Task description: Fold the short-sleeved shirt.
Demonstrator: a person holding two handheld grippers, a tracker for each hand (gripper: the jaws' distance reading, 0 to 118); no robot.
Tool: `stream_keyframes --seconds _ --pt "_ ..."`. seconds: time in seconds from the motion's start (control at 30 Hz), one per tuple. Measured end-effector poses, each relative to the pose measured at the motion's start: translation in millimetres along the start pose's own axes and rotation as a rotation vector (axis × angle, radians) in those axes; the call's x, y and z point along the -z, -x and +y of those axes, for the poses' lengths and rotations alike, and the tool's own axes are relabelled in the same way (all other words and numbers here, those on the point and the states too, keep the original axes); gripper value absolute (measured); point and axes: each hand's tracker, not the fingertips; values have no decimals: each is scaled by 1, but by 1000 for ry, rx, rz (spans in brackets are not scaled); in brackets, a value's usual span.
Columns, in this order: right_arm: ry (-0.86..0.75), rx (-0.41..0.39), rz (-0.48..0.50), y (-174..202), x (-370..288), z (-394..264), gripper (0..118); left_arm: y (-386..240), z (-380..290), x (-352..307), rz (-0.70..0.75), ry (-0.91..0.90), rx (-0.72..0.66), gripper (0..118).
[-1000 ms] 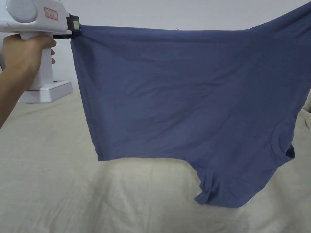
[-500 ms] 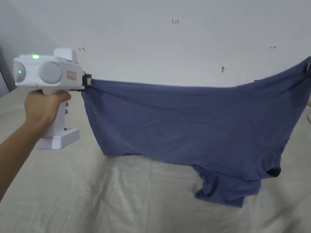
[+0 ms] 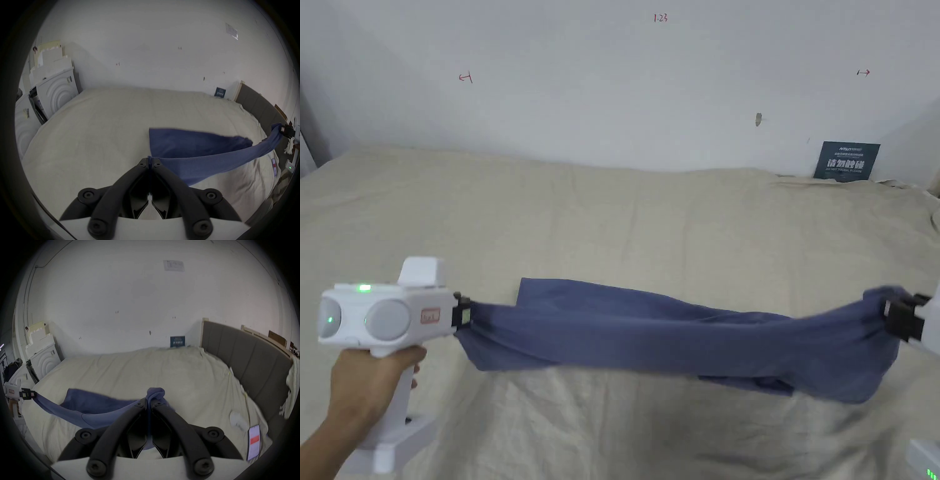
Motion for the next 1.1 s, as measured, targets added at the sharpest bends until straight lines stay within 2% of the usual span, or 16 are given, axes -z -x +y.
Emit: stream_keyframes --seconds 0.37,0.63,0.83,1.1 --pt "185 60 -4 7 -88 -136 2 21 -136 -31 0 169 -21 0" --pt "242 92 -20 0 -147 -191 2 21 -187 -65 -10 204 -2 0" --pt "300 138 -34 -7 -137 -226 2 19 -208 -56 2 237 6 0" --pt "423 153 -97 -8 -99 -261 2 8 -223 -42 53 279 0 0"
